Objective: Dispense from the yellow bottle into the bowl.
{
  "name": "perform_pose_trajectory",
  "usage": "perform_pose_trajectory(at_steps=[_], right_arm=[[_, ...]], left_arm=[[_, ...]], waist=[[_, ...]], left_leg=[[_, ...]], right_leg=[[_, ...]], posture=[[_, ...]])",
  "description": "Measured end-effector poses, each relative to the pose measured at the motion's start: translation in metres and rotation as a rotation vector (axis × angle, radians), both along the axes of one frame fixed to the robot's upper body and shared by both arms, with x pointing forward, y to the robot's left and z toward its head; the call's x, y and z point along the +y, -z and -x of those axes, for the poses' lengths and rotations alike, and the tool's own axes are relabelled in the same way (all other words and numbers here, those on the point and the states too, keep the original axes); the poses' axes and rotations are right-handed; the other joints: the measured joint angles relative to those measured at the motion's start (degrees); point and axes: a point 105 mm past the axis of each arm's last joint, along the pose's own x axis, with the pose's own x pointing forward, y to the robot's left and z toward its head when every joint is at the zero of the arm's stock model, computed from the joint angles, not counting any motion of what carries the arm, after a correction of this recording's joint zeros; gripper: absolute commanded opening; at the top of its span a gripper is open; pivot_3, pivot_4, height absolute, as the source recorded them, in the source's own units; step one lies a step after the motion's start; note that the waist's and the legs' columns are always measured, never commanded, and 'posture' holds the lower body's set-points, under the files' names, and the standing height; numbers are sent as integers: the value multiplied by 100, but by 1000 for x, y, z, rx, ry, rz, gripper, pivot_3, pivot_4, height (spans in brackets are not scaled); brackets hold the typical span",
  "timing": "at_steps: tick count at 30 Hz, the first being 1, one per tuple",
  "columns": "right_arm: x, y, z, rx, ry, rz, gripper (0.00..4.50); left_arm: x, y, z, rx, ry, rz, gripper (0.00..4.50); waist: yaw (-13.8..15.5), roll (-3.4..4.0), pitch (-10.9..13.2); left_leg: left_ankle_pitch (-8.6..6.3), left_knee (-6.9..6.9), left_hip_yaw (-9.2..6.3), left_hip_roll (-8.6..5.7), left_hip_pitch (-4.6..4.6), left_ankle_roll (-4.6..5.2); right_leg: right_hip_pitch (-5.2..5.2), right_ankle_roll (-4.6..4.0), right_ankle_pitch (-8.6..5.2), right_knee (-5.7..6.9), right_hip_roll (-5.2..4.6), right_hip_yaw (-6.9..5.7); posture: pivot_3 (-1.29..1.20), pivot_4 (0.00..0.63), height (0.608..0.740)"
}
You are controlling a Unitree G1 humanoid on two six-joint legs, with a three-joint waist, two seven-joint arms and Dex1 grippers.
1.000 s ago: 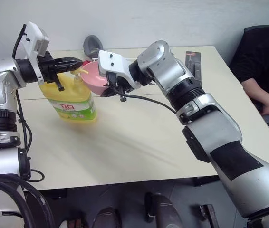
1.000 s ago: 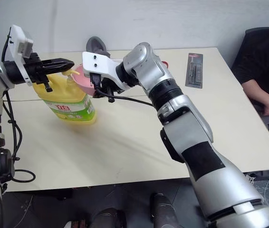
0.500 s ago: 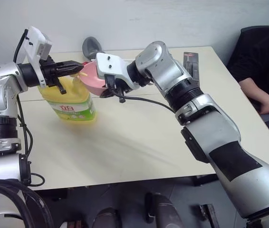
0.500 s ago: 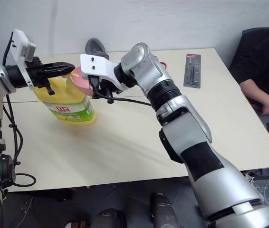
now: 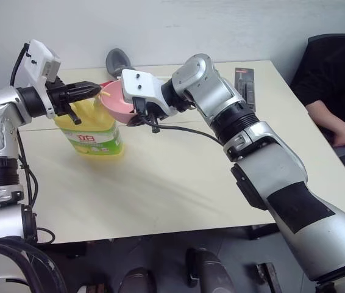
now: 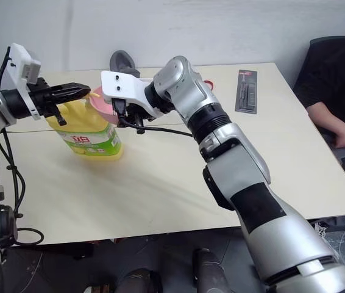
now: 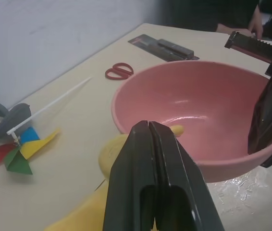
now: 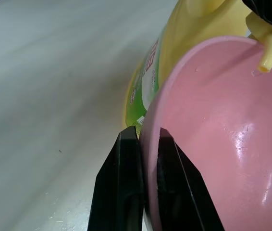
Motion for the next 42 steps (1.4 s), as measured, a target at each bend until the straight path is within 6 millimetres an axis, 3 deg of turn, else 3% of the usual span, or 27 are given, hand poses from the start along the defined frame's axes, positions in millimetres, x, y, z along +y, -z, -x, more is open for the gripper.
perform_pose_trajectory(at_steps=[11,21,26,30,34,42], right_arm=[[0,-2,0,-14,-4,-6,0],[1,-3,-1,-32,-5,-16,0],[1,-4,-1,-36,-5,-17,0],[1,-4,-1,-36,-4,-17,0],[1,-4,-1,-38,-5,-18,0],[0,-4,-1,-37,-3,-18,0]], left_arm=[[2,-19,-8,94,-22,175,15],[4,-40,14,74,48,139,15],[5,-53,15,26,42,133,15],[6,-48,6,18,18,119,15],[-3,-26,-8,56,8,79,15],[-10,-22,-15,26,16,64,15]], waist=[[-8,0,0],[-14,-2,1],[-13,-3,2],[-8,-3,2],[-11,-3,2],[-6,-4,1]], left_leg=[[-1,-5,-1,0,-16,1],[-1,-6,1,0,-37,1],[-1,-6,5,-1,-46,0],[-1,-5,13,-2,-52,1],[0,-4,26,-3,-65,2],[1,1,32,-4,-63,4]], right_leg=[[-10,0,0,-10,0,-8],[-37,0,0,-11,2,-6],[-51,0,0,-9,4,-2],[-64,0,0,-3,6,4],[-84,0,0,4,9,14],[-84,0,0,12,6,21]], posture=[[0,150,740],[0,150,740],[0,150,740],[0,150,740],[0,150,740],[0,150,740]])
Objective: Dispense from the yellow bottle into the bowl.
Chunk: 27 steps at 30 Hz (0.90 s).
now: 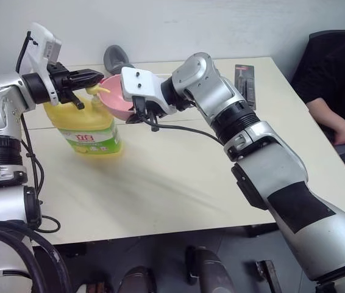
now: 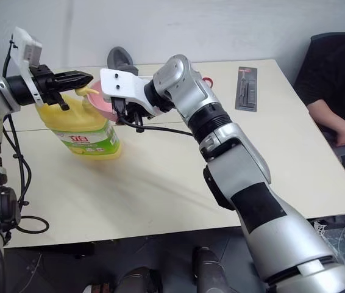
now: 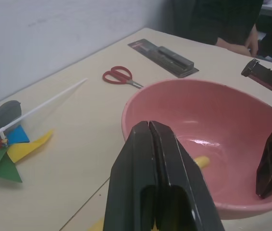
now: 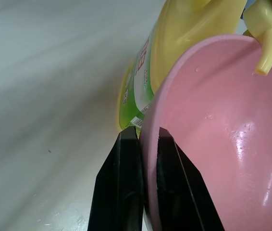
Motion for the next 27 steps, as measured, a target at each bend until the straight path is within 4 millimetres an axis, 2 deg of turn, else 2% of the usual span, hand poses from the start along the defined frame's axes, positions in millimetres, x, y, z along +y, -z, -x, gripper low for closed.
perform_pose_trajectory(at_steps=[27], right_arm=[[-2,8,0,18,-2,15,0]], left_arm=[[5,14,2,1,-28,-3,15]], waist=[[-2,-4,-3]], left_leg=[[0,-4,17,1,36,0]], right_leg=[[16,0,0,13,-2,22]], posture=[[0,150,740]])
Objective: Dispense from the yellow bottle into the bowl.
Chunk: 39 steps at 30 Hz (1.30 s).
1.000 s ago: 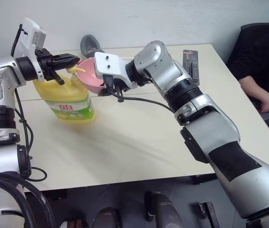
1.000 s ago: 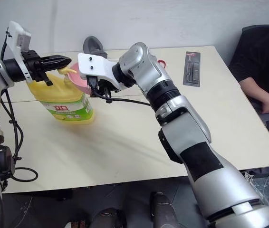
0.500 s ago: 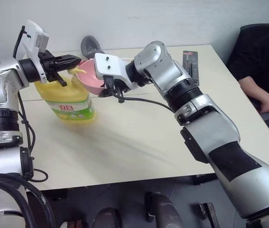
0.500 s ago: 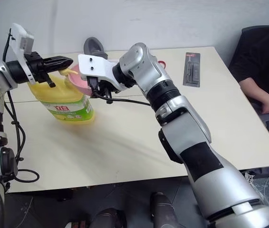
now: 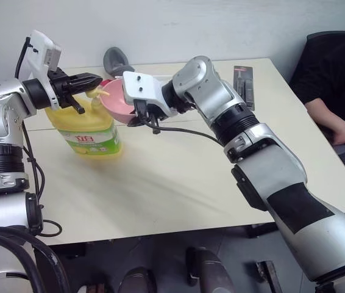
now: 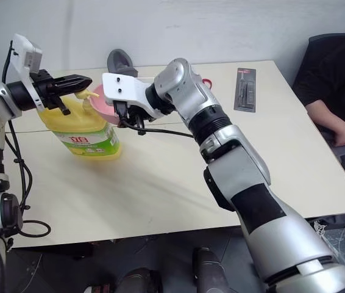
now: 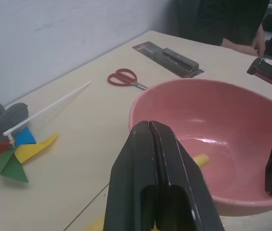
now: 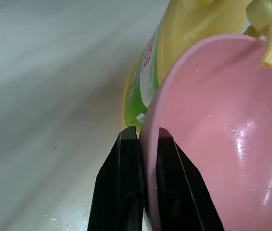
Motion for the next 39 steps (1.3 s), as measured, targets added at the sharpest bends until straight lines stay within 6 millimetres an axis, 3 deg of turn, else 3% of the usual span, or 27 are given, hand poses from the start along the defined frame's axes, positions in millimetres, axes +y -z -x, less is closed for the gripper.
perform_pose_trajectory(at_steps=[14,20,29,39], right_arm=[[-1,9,0,5,-1,12,0],[-1,8,0,7,5,10,0],[0,11,2,10,-3,8,0],[0,6,4,-5,-11,2,0]], left_arm=[[2,4,-3,2,-5,18,15],[1,13,-8,16,-4,36,15],[3,19,-11,19,-7,41,15],[-3,-3,-8,75,20,111,15]], waist=[[0,-1,-4],[10,-1,-11],[9,18,-62],[7,10,-58]], left_leg=[[0,-1,4,0,22,0],[-2,-44,4,0,108,-1],[-1,-62,7,-2,112,-2],[1,-82,6,-4,78,-1]], right_leg=[[18,0,0,5,-2,5],[102,0,0,-24,-4,3],[99,0,0,-30,-6,4],[68,0,0,-50,-3,-2]], posture=[[0,150,740],[0,150,740],[0,150,740],[0,150,740]])
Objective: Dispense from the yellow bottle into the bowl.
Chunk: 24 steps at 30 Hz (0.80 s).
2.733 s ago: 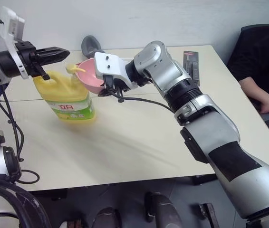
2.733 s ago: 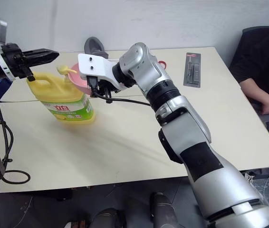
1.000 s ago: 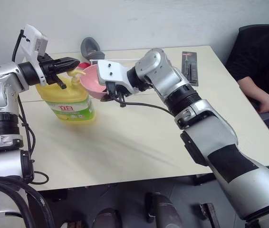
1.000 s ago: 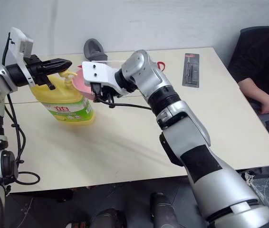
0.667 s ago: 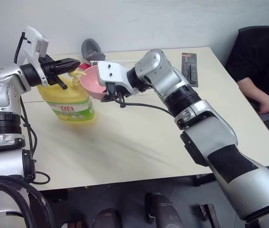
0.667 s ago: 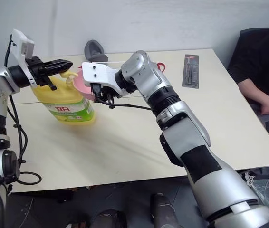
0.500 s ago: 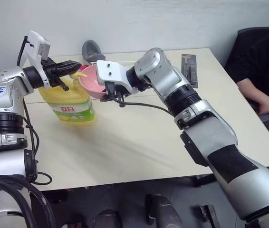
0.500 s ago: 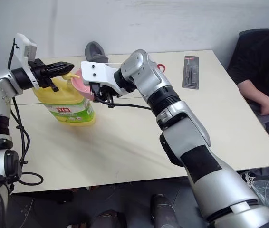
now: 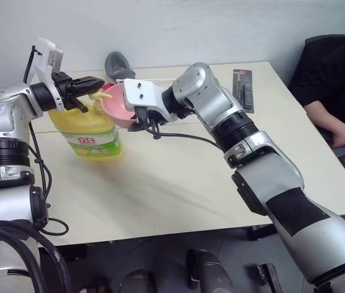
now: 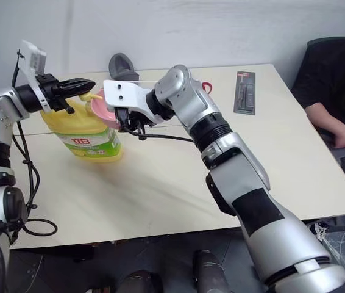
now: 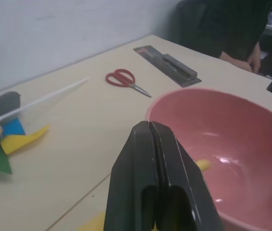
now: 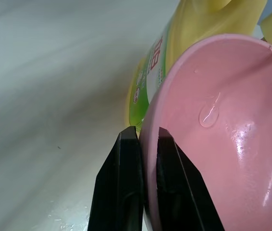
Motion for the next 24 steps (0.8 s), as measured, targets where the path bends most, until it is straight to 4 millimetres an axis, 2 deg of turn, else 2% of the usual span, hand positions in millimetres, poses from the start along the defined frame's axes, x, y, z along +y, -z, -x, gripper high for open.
perform_pose_trajectory(at_steps=[3,7,13,17,19,22,24], right_arm=[[-1,-1,1,-5,-7,-4,0],[-4,-5,1,-5,-3,-10,0],[-16,-10,2,-18,-6,-13,0],[-31,-13,6,-19,-8,-15,0],[-42,-13,7,-18,6,-21,0],[-72,-6,17,11,41,-33,0],[-83,-3,19,26,66,-35,0]], left_arm=[[-4,-5,6,15,31,2,613],[-1,-13,15,7,35,-18,1839],[0,-31,25,-70,30,-33,3722],[3,-63,44,-165,55,-28,3722],[4,-71,55,-189,80,-36,3722],[8,-62,76,-169,126,-75,3722],[10,-56,81,-144,131,-75,3722]], waist=[[-11,-6,5],[-11,-8,5],[-10,-11,7],[-3,-24,14],[4,-24,14],[25,-24,15],[30,-25,15]], left_leg=[[0,-1,-8,4,-31,0],[4,6,-8,-4,-100,4],[4,7,-8,-1,-106,4],[5,7,-7,3,-104,2],[5,7,-9,4,-104,2],[4,8,-10,5,-104,1],[4,12,-10,5,-103,1]], right_leg=[[-18,0,0,-21,7,-10],[-95,1,1,-11,8,-10],[-94,1,1,-18,23,-17],[-94,1,1,-17,44,-11],[-94,1,1,-17,45,-11],[-92,1,1,-20,47,-10],[-91,1,1,-19,50,-10]], posture=[[0,150,740],[0,150,740],[0,150,740],[0,150,740],[0,150,740],[0,150,740],[0,150,740]])
